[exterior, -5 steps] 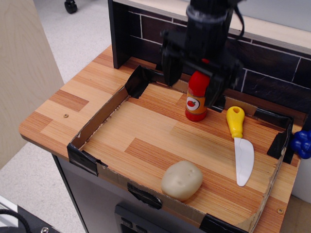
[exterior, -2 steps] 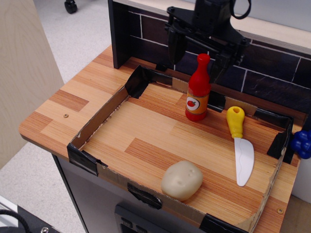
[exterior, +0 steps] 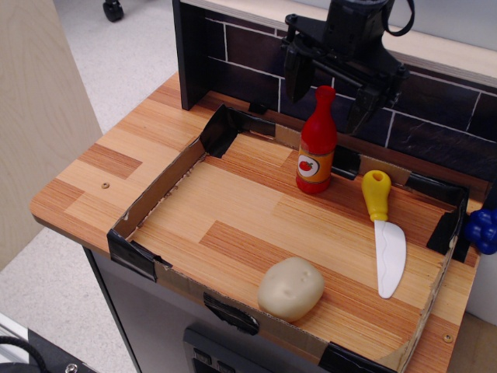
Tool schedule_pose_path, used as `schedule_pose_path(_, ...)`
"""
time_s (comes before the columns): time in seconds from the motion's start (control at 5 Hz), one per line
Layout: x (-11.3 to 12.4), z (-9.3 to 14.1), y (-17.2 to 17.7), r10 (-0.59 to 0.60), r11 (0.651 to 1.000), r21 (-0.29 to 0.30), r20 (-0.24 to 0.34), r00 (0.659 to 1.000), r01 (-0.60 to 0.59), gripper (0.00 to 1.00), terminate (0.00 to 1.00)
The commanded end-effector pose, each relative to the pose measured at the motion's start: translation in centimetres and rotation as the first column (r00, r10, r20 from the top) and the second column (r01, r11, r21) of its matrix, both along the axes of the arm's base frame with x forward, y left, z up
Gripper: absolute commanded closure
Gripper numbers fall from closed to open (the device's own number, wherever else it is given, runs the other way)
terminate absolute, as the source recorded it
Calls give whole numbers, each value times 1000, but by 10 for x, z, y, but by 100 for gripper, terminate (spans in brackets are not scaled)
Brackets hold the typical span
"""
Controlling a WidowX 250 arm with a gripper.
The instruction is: Topple hot sauce bottle
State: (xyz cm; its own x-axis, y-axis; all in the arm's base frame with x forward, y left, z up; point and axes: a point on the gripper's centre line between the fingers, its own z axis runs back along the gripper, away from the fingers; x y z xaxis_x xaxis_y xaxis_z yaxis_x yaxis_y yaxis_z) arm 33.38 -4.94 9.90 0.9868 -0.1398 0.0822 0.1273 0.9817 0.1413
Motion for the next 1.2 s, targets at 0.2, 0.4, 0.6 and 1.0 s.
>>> schedule_pose_path(0.2, 22, 8, -1, 14, 1000, 25, 51, 999, -15, 0, 0)
schedule_pose_path(0.4, 23, 6, 0, -15, 1000, -26, 56, 998, 17, 0, 0)
schedule_pose_path(0.6, 23, 5, 1, -24, 999, -43, 75, 997, 28, 100, 0)
schedule_pose_path(1.0, 11, 16, 15, -224, 971, -64, 79, 972, 229, 100, 0)
